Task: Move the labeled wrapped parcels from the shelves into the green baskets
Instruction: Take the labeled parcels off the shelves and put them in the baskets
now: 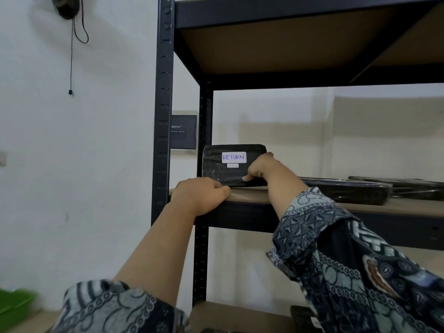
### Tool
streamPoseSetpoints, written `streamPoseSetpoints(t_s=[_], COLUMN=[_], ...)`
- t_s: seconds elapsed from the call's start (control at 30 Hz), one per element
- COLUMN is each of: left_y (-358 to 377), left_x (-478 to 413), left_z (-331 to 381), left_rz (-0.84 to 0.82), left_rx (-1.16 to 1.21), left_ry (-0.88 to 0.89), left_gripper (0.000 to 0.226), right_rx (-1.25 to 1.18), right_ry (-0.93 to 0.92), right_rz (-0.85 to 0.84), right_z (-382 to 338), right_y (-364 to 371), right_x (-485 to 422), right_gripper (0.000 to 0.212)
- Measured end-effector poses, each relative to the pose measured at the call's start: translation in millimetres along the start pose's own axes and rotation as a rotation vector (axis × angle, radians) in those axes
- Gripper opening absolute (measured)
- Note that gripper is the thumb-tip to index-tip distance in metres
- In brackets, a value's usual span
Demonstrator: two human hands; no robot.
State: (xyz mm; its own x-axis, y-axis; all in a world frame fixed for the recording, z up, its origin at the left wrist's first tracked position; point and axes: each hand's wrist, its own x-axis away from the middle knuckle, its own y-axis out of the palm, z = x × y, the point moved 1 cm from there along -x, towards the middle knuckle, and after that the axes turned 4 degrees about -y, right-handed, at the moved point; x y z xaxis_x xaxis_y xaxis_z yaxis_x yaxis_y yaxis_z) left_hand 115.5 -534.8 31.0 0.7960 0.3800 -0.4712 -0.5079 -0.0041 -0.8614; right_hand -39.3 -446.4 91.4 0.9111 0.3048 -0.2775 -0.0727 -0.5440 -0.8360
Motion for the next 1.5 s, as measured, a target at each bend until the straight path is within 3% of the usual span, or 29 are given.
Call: streamPoseSetpoints(t_s=[0.47,0.87,1.07,1.27,1.5], left_y=[0.4,2.9,10.0,21.4,54.8], left_x=[0.1,-1.1,9.5,38.7,89.5], left_z=[-0.7,-3.4,-2.6,2.0,7.2], left_rz=[0.019,0.04,0.263,0.52,0.491], left_rx=[-0.009,-0.016,0.1,0.176,0.152], left_ry=[0.002,0.042,0.047,0.183,0.184], left_gripper=[0.041,0.04,0.039,0.049,0.062], right_rx=[-0.398,-0.663,-0.753,-0.795,-0.854], right_ry=[-0.091,-0.258,-0.366,-0.431,-0.457], right_rz=[0.072,0.165,0.229,0.28,0.341], right_z=[-5.5,1.2,33.7,79.4,131.8], right_y=[0.4,-26.2,-54.7,-68.5,-48.9], right_x=[7.5,49.6,89.5,145.7,221.4], right_gripper=[0.091,0.054,0.05,0.056,0.058])
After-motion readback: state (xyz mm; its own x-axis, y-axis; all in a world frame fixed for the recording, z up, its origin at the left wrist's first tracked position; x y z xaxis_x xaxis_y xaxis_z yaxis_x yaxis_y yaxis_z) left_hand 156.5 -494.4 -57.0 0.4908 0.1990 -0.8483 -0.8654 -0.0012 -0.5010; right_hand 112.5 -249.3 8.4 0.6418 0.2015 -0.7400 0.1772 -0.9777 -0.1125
